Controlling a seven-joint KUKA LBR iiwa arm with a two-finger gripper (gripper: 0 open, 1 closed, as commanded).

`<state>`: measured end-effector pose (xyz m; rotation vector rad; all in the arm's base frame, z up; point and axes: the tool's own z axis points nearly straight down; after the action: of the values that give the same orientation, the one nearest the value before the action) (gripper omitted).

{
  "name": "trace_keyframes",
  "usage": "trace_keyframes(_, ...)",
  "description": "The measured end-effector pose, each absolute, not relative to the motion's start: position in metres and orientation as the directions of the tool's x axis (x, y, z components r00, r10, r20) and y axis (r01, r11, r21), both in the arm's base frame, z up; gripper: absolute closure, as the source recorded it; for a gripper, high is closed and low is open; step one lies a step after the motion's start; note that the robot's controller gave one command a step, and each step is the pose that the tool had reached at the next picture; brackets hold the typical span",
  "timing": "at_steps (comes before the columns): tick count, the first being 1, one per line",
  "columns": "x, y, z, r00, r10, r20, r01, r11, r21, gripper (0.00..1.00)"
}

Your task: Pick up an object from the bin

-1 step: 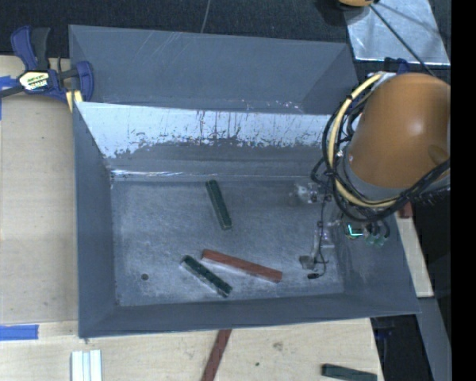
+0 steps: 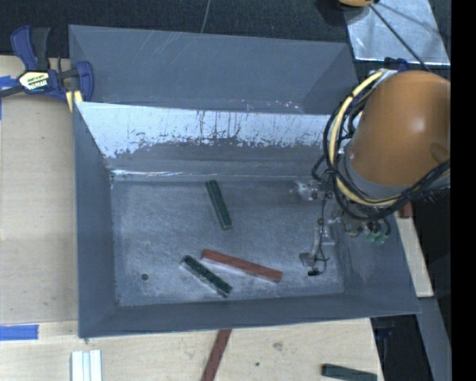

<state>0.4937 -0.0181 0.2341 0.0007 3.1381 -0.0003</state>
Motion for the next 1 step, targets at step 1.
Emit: trace_keyframes(1, 0.5189, 0.0042, 0.0742, -0.996, -0.090, -0.001, -0.090, 0.996, 0.000, 1.00)
